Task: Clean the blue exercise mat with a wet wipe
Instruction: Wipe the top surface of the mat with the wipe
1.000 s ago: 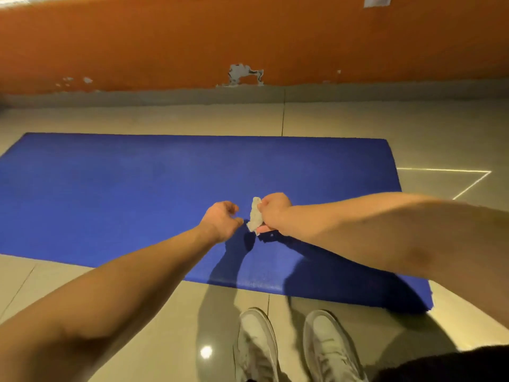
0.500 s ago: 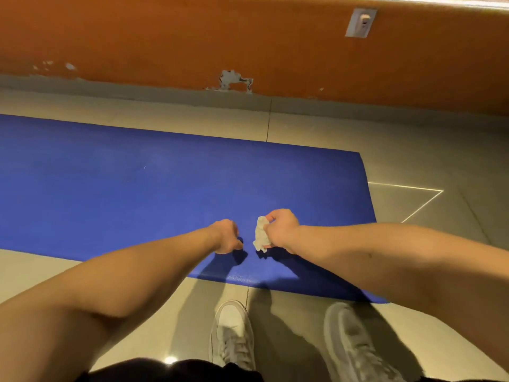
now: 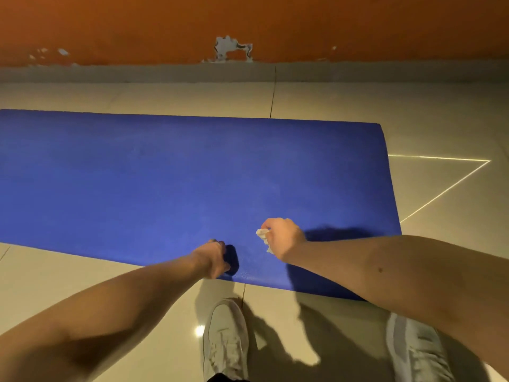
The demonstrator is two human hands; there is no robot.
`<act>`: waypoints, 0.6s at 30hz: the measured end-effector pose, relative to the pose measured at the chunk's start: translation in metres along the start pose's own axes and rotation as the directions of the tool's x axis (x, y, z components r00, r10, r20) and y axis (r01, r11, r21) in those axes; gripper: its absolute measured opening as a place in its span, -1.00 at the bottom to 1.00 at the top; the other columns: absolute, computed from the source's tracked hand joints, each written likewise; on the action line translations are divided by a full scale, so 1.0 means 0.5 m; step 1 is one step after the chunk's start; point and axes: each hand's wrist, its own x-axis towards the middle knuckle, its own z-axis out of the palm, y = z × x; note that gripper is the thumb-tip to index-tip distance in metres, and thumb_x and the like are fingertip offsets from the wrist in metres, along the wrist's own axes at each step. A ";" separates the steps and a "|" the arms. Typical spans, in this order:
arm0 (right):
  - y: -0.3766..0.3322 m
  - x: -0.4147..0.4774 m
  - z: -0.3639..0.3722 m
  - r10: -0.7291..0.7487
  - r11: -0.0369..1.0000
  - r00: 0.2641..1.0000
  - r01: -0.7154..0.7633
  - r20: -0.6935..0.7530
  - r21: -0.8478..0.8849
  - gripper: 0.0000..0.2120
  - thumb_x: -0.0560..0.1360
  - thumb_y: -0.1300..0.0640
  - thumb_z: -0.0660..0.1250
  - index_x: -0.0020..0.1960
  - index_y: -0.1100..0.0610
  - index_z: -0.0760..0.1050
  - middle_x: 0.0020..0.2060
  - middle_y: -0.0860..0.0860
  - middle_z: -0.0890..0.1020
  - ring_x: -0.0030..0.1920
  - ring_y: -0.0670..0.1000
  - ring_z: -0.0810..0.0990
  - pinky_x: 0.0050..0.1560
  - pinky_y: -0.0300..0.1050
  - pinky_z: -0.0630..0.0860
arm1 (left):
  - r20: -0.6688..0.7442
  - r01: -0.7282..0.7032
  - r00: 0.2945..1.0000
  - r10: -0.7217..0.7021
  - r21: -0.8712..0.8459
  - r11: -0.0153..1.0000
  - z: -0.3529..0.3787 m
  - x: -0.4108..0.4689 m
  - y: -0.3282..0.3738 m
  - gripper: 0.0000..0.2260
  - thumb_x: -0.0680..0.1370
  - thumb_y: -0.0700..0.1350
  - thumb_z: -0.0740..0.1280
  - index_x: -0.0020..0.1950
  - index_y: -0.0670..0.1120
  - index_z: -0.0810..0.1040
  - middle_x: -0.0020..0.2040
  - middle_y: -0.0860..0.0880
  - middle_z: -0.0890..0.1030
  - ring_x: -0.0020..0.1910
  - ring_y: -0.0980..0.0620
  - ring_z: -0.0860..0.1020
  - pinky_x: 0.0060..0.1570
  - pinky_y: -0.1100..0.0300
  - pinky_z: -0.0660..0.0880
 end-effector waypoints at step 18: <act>0.113 0.046 0.156 -0.474 0.505 0.753 0.657 0.456 -0.560 -0.35 0.68 -0.25 -0.11 0.66 -0.01 -0.22 0.61 -0.01 -0.31 0.56 0.10 -0.45 0.55 0.06 -0.41 | -0.147 0.100 0.983 -0.113 -0.097 0.990 0.087 0.005 -0.005 -0.51 0.61 -0.12 0.22 0.55 -0.09 0.27 0.57 -0.02 0.17 0.45 -0.10 0.22 0.43 0.05 0.33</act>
